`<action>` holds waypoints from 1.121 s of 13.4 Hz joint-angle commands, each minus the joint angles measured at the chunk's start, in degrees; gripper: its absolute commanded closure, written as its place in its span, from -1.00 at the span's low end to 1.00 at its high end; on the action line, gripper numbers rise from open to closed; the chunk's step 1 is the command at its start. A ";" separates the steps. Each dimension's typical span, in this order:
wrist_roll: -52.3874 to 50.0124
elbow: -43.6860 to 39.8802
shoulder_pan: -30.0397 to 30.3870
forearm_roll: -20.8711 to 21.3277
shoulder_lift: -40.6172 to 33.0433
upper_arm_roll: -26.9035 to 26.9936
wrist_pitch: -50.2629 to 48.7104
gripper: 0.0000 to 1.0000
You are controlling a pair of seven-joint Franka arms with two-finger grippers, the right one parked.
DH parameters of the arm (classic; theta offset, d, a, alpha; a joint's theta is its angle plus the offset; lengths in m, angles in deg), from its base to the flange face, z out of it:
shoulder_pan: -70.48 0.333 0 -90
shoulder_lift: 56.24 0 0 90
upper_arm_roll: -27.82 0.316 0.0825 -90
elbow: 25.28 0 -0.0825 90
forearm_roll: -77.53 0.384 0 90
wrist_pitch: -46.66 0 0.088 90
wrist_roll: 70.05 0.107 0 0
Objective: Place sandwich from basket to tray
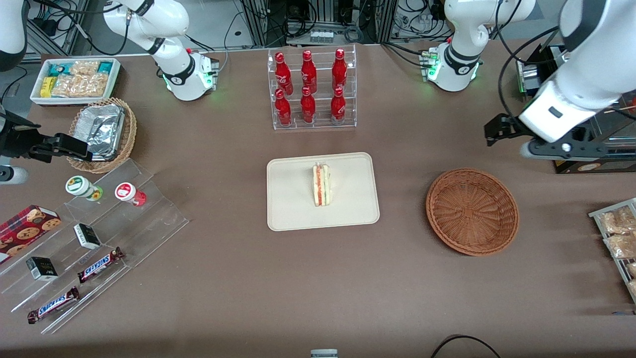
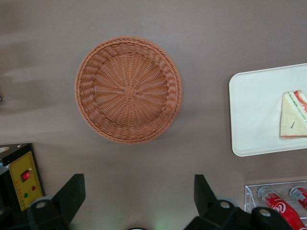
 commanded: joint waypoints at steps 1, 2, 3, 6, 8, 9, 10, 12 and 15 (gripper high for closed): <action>1.09 1.21 1.32 -0.97 -1.47 0.03 -0.45 -1.00; 1.09 1.21 1.32 -0.97 -1.29 0.03 -0.28 -1.00; 1.09 1.13 1.41 -0.97 -1.03 0.03 -0.02 -1.00; 1.18 0.95 1.06 -1.06 -0.77 1.26 0.16 -1.00; 1.18 0.51 0.71 -0.97 -0.59 2.14 0.51 -1.00; 1.01 -0.19 0.71 -0.89 0.37 2.23 0.51 -1.00; 0.66 -2.37 0.45 -0.97 1.68 3.01 -0.10 -1.00; 0.65 -4.67 -0.78 -1.06 3.10 4.51 -0.54 -1.00; 0.65 -4.68 -0.79 -0.71 3.19 4.52 -0.54 -1.00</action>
